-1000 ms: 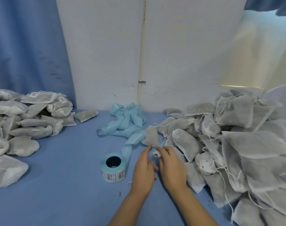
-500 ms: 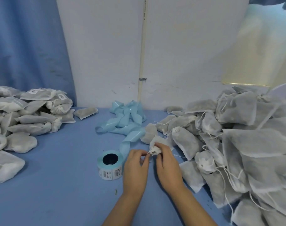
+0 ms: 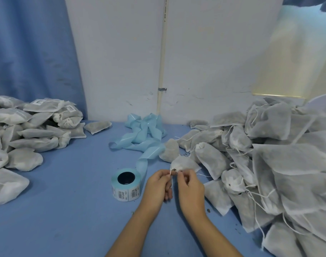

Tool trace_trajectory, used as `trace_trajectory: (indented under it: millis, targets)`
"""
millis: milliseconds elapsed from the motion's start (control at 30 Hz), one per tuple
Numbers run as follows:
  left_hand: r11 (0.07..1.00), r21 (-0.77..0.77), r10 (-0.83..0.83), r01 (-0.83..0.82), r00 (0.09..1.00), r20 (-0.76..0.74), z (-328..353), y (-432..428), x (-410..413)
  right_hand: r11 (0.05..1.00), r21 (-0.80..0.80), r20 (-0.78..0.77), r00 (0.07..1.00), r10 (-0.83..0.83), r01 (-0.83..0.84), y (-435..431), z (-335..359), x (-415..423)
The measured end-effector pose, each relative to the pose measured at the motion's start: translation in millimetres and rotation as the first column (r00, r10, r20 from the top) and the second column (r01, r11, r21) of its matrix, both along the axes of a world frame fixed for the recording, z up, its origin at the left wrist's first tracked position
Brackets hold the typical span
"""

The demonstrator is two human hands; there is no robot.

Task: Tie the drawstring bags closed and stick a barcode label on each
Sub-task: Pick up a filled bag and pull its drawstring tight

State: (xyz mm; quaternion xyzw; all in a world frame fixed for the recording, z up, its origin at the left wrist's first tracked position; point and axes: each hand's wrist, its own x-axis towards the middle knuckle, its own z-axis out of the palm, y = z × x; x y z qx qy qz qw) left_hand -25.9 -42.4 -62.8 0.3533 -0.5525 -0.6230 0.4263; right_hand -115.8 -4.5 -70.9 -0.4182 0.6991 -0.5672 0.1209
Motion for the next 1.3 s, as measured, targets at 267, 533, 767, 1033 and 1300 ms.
trace_trajectory:
  millis: [267, 533, 767, 1033, 1300]
  targets:
    - [0.999, 0.004, -0.032, 0.032, 0.999, 0.009, 5, 3, -2, 0.97, -0.028, 0.427, 0.875, 0.23, -0.242, 2, 9, -4]
    - [0.994, 0.076, -0.085, 0.08, 0.994, 0.067, 5, 7, -3, 0.969, -0.074, 0.606, 0.761, 0.233, -0.238, 2, 19, -9]
    - [0.999, -0.026, -0.031, 0.037, 0.976, 0.216, 3, 11, -11, 0.989, -0.084, 0.749, 0.647, 0.143, -0.122, -1, 24, -15]
    - [0.653, -0.757, 0.538, 0.015, 0.694, 0.478, 0, 18, 1, 0.954, -0.172, 0.767, 0.574, 0.286, -0.246, 0, 22, -17]
    - [0.428, -0.89, 0.69, 0.16, 0.578, 0.436, 4, 16, 7, 0.986, -0.002, 0.136, 0.977, 0.167, -0.168, 6, 5, -18]
